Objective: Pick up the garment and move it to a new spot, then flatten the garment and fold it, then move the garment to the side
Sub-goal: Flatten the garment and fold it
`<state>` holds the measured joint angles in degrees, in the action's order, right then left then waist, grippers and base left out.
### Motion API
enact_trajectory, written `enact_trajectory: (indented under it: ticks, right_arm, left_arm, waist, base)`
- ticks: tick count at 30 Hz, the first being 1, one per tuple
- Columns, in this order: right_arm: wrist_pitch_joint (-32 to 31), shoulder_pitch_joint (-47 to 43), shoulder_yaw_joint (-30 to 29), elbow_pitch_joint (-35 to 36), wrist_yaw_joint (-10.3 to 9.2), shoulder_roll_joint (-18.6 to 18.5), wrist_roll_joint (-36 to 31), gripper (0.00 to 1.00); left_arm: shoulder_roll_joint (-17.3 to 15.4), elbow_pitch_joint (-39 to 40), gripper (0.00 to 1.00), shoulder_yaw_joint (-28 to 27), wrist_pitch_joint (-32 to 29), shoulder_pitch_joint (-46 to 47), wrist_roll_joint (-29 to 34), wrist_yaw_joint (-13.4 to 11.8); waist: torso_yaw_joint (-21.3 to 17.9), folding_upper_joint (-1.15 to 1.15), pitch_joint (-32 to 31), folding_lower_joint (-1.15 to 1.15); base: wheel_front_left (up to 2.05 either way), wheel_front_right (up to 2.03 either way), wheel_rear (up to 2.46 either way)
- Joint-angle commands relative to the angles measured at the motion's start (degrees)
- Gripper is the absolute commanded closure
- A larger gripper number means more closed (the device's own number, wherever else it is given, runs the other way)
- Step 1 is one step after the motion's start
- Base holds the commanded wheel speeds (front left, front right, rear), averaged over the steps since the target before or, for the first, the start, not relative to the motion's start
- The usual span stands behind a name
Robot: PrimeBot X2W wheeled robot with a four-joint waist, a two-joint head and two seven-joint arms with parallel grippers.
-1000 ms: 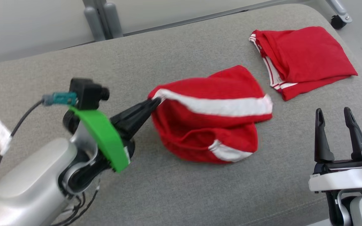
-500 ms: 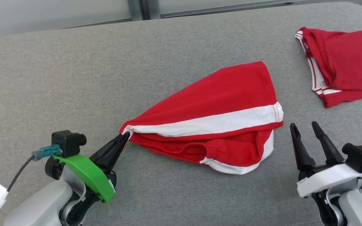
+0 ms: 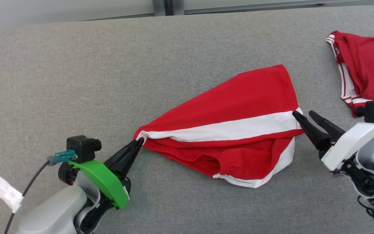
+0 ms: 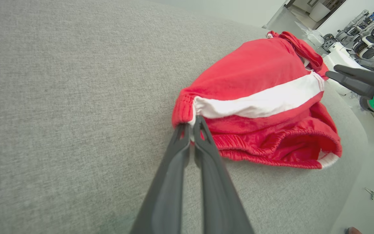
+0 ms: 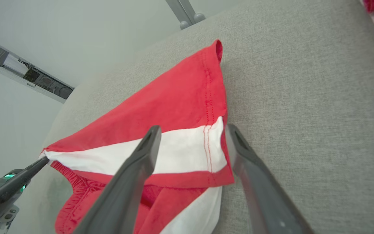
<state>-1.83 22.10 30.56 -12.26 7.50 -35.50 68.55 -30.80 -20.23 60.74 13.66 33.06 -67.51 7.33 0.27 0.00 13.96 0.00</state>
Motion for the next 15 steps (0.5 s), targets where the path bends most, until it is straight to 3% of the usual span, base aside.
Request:
enact_trajectory:
  ticks: [1,4,5,6,7,8,9,10,15]
  right_arm:
    - [-0.9,1.0,0.7,-0.1,-0.03,-1.2,1.3,0.0]
    - [-2.4,1.8,2.0,0.1,-0.03,-2.6,4.2,0.0]
    - [-2.9,2.0,2.7,0.2,-0.03,-3.1,4.6,0.07]
    - [-2.9,2.2,3.1,0.2,-0.03,-3.5,5.1,0.22]
    - [-2.6,2.5,3.5,0.2,-0.03,-3.7,5.5,0.47]
    - [-2.5,2.6,3.9,0.2,-0.03,-3.9,5.9,0.62]
    - [-2.1,2.9,4.4,0.6,-0.03,-4.2,6.0,0.9]
    - [-1.8,3.0,4.6,0.7,-0.03,-4.3,6.3,1.0]
    - [0.1,3.6,6.0,2.1,-0.03,-6.3,7.3,1.0]
  left_arm:
    - [0.2,0.1,1.0,0.4,0.2,0.8,0.3,0.2]
    - [0.4,0.2,1.0,1.3,0.4,1.3,0.1,0.2]
    - [0.4,0.3,1.0,1.6,0.5,1.5,-0.1,0.2]
    - [0.5,0.3,1.0,1.7,0.5,1.7,-0.2,0.2]
    - [0.6,0.3,1.0,2.0,0.5,1.9,-0.3,0.2]
    - [0.6,0.3,1.0,2.1,0.5,2.0,-0.4,0.2]
    - [0.6,0.3,1.0,2.4,0.6,2.2,-0.5,0.2]
    - [0.6,0.2,1.0,2.5,0.6,2.3,-0.5,0.2]
    - [0.0,0.1,1.0,3.4,1.0,3.3,-1.0,0.2]
  waist:
    - [0.4,0.0,0.4,0.0]
    - [0.9,0.0,0.8,0.0]
    - [1.0,0.0,0.9,0.0]
    - [1.1,0.0,1.1,0.0]
    - [1.2,0.0,1.2,0.0]
    - [1.3,0.0,1.3,0.0]
    - [1.4,0.0,1.4,0.0]
    - [1.4,0.0,1.4,0.0]
    - [1.3,0.0,1.3,0.0]
  base:
    - [0.0,0.0,0.0]
    - [0.0,0.0,0.0]
    - [0.0,0.0,0.0]
    - [0.0,0.0,0.0]
    - [0.0,0.0,0.0]
    - [0.0,0.0,0.0]
    - [0.0,0.0,0.0]
    - [0.0,0.0,0.0]
    - [0.0,0.0,0.0]
